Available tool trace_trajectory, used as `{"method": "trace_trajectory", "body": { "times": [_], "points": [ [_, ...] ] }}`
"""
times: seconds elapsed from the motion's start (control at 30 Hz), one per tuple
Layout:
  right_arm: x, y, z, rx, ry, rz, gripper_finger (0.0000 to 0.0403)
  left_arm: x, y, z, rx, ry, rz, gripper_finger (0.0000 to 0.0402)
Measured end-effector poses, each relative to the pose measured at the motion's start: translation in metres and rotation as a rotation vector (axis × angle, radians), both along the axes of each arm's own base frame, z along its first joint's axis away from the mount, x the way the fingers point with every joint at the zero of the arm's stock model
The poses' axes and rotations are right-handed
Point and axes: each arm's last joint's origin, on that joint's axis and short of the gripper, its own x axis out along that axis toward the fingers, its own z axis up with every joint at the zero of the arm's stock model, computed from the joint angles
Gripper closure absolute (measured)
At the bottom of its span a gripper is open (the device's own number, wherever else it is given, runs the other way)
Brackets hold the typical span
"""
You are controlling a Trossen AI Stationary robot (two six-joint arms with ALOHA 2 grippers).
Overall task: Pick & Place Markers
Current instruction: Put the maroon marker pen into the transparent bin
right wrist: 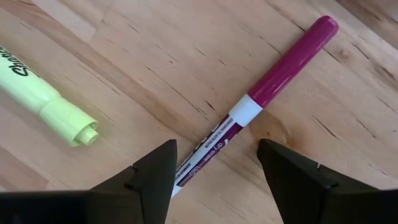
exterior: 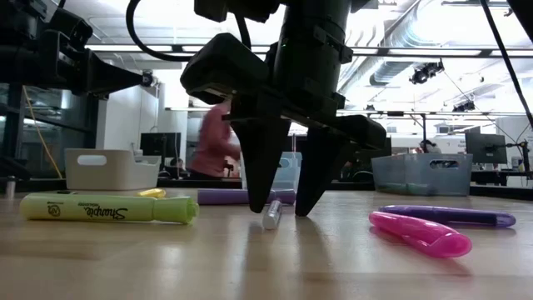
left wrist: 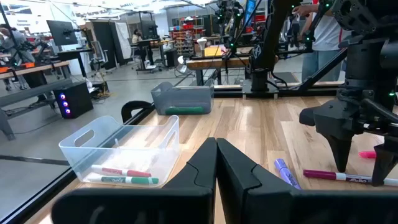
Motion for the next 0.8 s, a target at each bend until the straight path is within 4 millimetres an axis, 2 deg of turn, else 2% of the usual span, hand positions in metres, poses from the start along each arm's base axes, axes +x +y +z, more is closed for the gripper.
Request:
{"method": "trace_trajectory", "body": {
  "times": [0.8],
  "points": [
    [-0.0030, -0.0001, -0.0010, 0.080, 0.056, 0.076, 0.0317, 0.0000, 0.0000, -0.0001, 0.000, 0.000, 0.000, 0.0400]
  ]
}}
